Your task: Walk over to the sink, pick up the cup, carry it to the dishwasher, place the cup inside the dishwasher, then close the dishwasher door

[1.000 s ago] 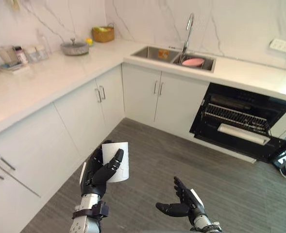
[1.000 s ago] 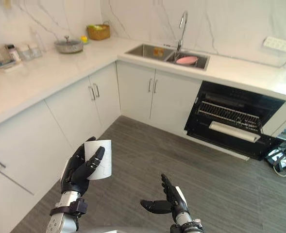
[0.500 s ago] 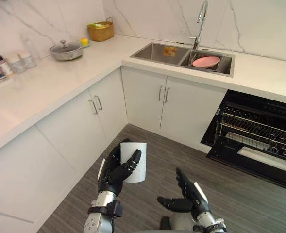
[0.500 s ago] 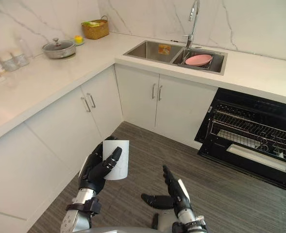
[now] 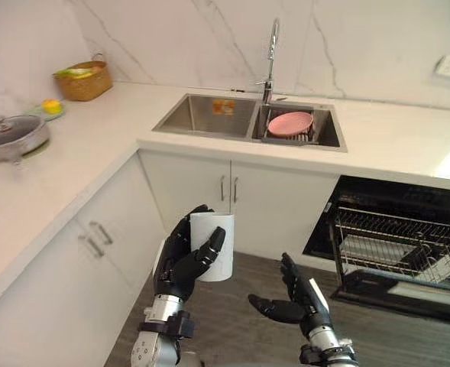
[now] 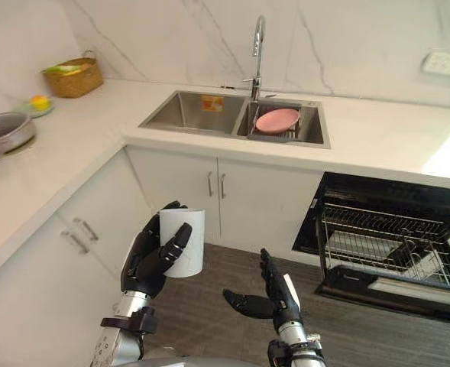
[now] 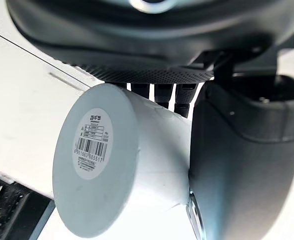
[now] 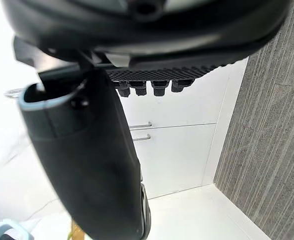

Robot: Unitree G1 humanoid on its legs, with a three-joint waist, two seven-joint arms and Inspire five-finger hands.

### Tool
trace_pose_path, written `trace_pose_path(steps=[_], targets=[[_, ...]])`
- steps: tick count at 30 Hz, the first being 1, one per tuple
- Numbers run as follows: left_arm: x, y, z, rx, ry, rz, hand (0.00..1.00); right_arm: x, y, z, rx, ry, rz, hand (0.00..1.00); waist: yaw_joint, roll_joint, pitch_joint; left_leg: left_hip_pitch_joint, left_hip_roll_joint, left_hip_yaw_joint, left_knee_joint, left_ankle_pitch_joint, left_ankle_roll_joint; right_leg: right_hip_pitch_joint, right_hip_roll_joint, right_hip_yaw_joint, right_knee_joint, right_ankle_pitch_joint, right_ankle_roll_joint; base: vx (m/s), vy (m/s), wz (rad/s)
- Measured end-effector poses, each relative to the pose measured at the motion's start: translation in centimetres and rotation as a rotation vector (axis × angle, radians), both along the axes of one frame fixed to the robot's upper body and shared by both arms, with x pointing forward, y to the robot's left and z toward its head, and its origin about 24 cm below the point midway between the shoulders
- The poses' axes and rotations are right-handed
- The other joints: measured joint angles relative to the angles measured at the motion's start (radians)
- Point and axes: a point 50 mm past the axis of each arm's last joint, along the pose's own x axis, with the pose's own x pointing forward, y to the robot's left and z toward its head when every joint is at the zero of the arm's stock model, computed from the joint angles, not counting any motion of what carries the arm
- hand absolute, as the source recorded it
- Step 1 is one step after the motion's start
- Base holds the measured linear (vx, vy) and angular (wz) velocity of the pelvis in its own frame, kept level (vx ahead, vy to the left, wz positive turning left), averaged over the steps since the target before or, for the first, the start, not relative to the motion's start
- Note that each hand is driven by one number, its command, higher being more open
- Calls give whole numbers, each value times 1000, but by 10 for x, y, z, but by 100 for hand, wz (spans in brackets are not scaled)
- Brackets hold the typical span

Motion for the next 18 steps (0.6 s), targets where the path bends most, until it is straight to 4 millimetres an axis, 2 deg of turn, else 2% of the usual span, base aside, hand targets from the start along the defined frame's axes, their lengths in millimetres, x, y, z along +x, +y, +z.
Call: trace_pose_path(steps=[1, 2, 3, 4, 5, 6, 7, 9, 10, 11, 13, 14, 15, 16, 17, 18], targets=[[0, 3, -1, 4, 5, 7, 0, 1, 1, -2, 5, 6, 8, 100, 0, -3, 3, 26, -5, 16, -17, -9, 5, -36, -18, -18, 81, 28, 14, 378, 220, -65], [-1, 7, -5, 17, 23, 23, 0, 4, 3, -7, 9, 21, 22, 100, -1, -1, 9, 94, -8, 47, -59, -20, 17, -97, -56, -86, 235, 64, 11, 335, 177, -66], [-2, 10, -9, 24, 43, 32, 0, 4, 3, -11, 6, 39, 26, 100, -6, 15, 15, 172, -3, 59, -114, -20, 18, -128, -70, -171, 320, 45, -18, 319, 165, -57], [-3, 11, -11, 27, 49, 33, 0, 4, 2, -12, 4, 44, 26, 100, -11, 25, 14, 204, 3, 64, -142, -20, 18, -140, -66, -211, 333, 35, -29, 297, 151, -39], [-3, 11, -10, 32, 46, 32, 0, 5, 2, -12, 1, 42, 25, 100, -19, 37, 14, 251, 13, 79, -187, -19, 16, -172, -52, -274, 315, 23, -33, 223, 116, -25], [-3, 12, -10, 35, 44, 33, 0, 7, 2, -11, 0, 36, 27, 100, -22, 38, 15, 271, 15, 90, -206, -18, 15, -191, -47, -299, 293, 19, -35, 398, 138, -49], [-3, 14, -10, 44, 45, 30, 0, 12, 2, -9, -8, 19, 35, 100, -31, 41, 17, 321, 18, 126, -251, -19, -4, -245, -44, -398, 192, 16, -41, 350, 81, -51], [-3, 14, -10, 48, 48, 27, 0, 17, 1, -7, -14, 6, 43, 100, -32, 46, 20, 351, 21, 158, -270, -25, -21, -280, -37, -467, 117, 20, -49, 271, 26, -59], [-3, 15, -11, 52, 51, 26, 0, 19, 1, -6, -15, -3, 51, 100, -34, 45, 20, 370, 17, 184, -264, -39, -44, -303, -14, -527, 12, 75, -90, 252, -12, -77], [-3, 17, -12, 60, 56, 26, 0, 19, 1, -6, -13, -7, 57, 100, -39, 22, 20, 393, -11, 198, -256, -48, -57, -306, 1, -550, -116, 201, -184, 413, -46, -91], [-3, 10, -23, 33, 107, 27, 0, 21, -9, -7, -54, -1, 69, 100, -51, 73, 28, 387, 26, 187, -169, -62, -60, -270, 48, -531, -162, 189, -196, 367, -51, -79], [-1, 8, -24, 30, 109, 22, 0, 21, -13, -6, -64, -2, 66, 100, -55, 81, 38, 379, 31, 183, -145, -72, -60, -262, 62, -526, -177, 190, -194, 268, -33, -59], [3, 1, -24, 25, 102, -9, 0, 21, -19, -6, -79, -1, 54, 100, -59, 114, 49, 380, 44, 164, -135, -72, -50, -254, 92, -512, -187, 187, -196, 152, -34, -45], [4, -2, -23, 22, 97, -21, 0, 21, -22, -6, -88, 4, 49, 100, -58, 116, 52, 379, 50, 161, -115, -69, -51, -254, 102, -503, -188, 182, -195, 176, -35, -54], [6, -5, -22, 29, 89, -36, 0, 22, -23, -6, -92, 4, 45, 100, -61, 110, 72, 357, 72, 150, -21, -58, -60, -232, 119, -488, -202, 175, -196, 162, -56, -52], [8, -8, -23, 29, 92, -46, 0, 23, -24, -5, -94, 2, 40, 100, -63, 111, 96, 312, 115, 135, 150, -19, -59, -187, 146, -472, -235, 171, -196, 154, -63, -51]])
